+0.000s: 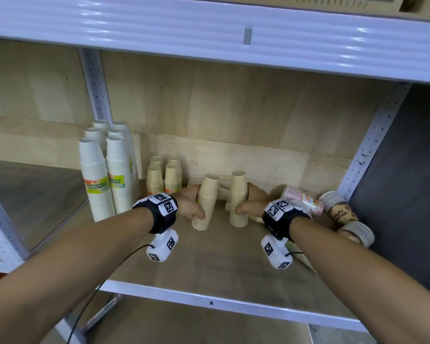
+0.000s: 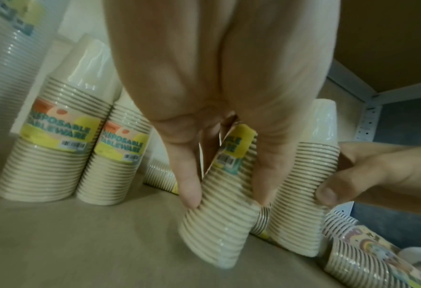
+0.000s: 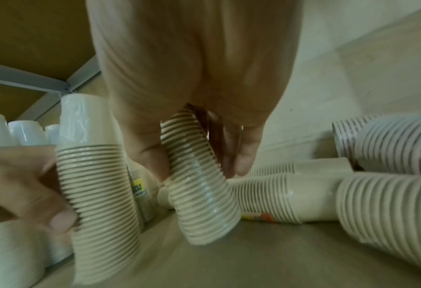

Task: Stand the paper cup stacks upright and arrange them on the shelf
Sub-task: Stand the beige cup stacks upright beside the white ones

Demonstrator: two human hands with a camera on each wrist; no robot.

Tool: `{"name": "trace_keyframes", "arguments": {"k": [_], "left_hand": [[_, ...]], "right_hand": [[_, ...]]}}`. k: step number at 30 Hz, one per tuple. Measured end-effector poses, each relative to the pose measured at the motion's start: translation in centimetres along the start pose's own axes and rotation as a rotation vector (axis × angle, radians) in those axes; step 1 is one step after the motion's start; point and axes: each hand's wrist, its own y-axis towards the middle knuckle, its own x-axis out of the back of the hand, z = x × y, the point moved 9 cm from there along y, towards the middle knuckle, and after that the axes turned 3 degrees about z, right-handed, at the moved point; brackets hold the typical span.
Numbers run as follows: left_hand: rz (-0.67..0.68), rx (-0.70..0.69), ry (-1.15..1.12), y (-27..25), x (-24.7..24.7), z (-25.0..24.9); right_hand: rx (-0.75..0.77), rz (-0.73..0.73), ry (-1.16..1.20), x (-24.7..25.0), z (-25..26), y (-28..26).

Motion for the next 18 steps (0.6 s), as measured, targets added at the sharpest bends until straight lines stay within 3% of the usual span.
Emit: {"name": "trace_keyframes", "arguments": {"k": [3, 8, 18], "left_hand": [[-0.049, -0.011, -0.08, 0.4, -0.2, 0.1], [-0.078, -0.035, -0.093, 0.9, -1.2, -0.2], [-0.057, 0.015, -0.074, 1.7, -2.8, 1.6]], "right_hand": [[0.056, 0.015, 0.097, -2.0, -1.6, 2.7], [0.089, 0.029, 0.196, -3.4, 0.7, 0.2], [0.078, 0.066, 0.184, -4.3, 0.8, -1.0]]}}
